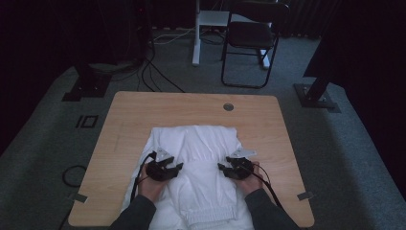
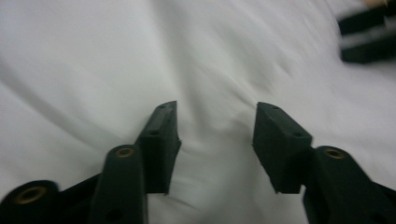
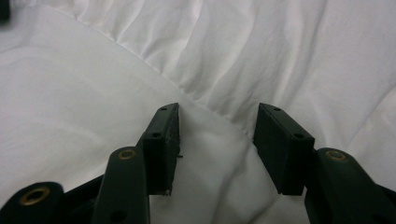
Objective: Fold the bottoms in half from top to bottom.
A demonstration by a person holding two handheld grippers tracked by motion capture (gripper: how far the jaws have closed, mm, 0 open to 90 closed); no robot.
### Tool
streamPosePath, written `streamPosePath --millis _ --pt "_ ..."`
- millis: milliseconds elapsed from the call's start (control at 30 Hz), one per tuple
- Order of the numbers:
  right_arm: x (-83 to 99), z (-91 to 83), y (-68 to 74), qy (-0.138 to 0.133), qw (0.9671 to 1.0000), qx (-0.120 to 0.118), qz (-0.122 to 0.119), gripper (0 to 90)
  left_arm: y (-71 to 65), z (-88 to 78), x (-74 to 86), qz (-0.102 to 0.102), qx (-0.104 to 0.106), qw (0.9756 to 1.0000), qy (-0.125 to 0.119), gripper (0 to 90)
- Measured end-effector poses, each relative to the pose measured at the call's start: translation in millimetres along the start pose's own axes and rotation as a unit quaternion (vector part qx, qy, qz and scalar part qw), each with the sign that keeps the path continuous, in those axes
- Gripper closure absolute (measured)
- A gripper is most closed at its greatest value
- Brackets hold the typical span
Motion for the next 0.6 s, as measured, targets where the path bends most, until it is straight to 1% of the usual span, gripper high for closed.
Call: streamPosePath --millis 33,100,133,167,200,233,267,300,333,367,433,467,533,567,600 --pt "0.1 0.0 -0.4 -0.001 1.0000 -0.001 0.001 49.7 5.2 -2.1 -7.6 -0.002 -0.008 0.9999 -0.009 46.8" --pt "0.3 0.0 -0.4 -0.001 1.0000 -0.001 0.001 49.7 20.2 -4.0 -25.7 -0.012 -0.028 0.9991 -0.027 42.4" --pt "0.3 0.0 -0.4 -0.001 1.0000 -0.001 0.001 49.7 32.7 -1.7 -37.5 -0.024 -0.041 0.9984 -0.030 40.3" --pt "0.5 0.0 -0.3 -0.002 1.0000 -0.001 0.002 49.7 40.8 1.3 -43.7 -0.029 -0.049 0.9980 -0.028 36.4" --pt "0.6 0.0 -0.4 -0.003 1.0000 -0.001 0.002 49.7 53.8 8.3 -52.0 -0.041 -0.064 0.9968 -0.023 34.3" --pt "0.7 -0.1 -0.5 -0.003 1.0000 -0.001 0.003 49.7 61.7 13.5 -55.7 -0.047 -0.074 0.9960 -0.018 31.3" --pt "0.8 0.0 -0.6 -0.004 1.0000 -0.002 0.003 49.7 61.7 13.5 -55.7 -0.047 -0.074 0.9960 -0.018 28.6" --pt "0.8 -0.1 -0.7 -0.003 1.0000 -0.003 0.003 49.7 83.0 31.6 -60.3 -0.063 -0.103 0.9927 0.000 27.8" --pt "0.8 -0.1 -0.7 -0.003 1.0000 -0.003 0.003 49.7 83.0 31.6 -60.3 -0.063 -0.103 0.9927 0.000 26.4" --pt "1.0 -0.1 -1.2 -0.006 1.0000 -0.005 0.003 49.8 98.6 46.3 -57.8 -0.078 -0.122 0.9893 0.017 24.9" --pt "1.2 -0.1 -1.5 -0.007 0.9999 -0.006 0.004 49.8 107.6 55.7 -52.7 -0.090 -0.121 0.9881 0.029 24.9" --pt "1.2 -0.1 -1.6 -0.007 0.9999 -0.006 0.004 49.8 112.3 60.0 -49.2 -0.090 -0.126 0.9874 0.035 24.1" --pt "1.3 -0.1 -1.7 -0.008 0.9999 -0.007 0.004 49.9 114.5 61.5 -47.5 -0.093 -0.126 0.9871 0.035 21.8" --pt "1.3 -0.2 -1.9 -0.007 0.9999 -0.008 0.004 49.9 118.9 64.0 -44.7 -0.105 -0.117 0.9869 0.036 21.7" --pt "1.3 -0.1 -1.9 -0.007 0.9999 -0.008 0.004 49.8 121.0 65.0 -43.6 -0.107 -0.112 0.9872 0.037 21.2"
Point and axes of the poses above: each handheld gripper's, and its own axes: z roughly forward along the jaws, x roughly out of its underside, y roughly to its left, the point moved 4 cm from there along z, roughly forward along the jaws, and after that the axes turned 10 degrees about -z, right-handed, at the moved point
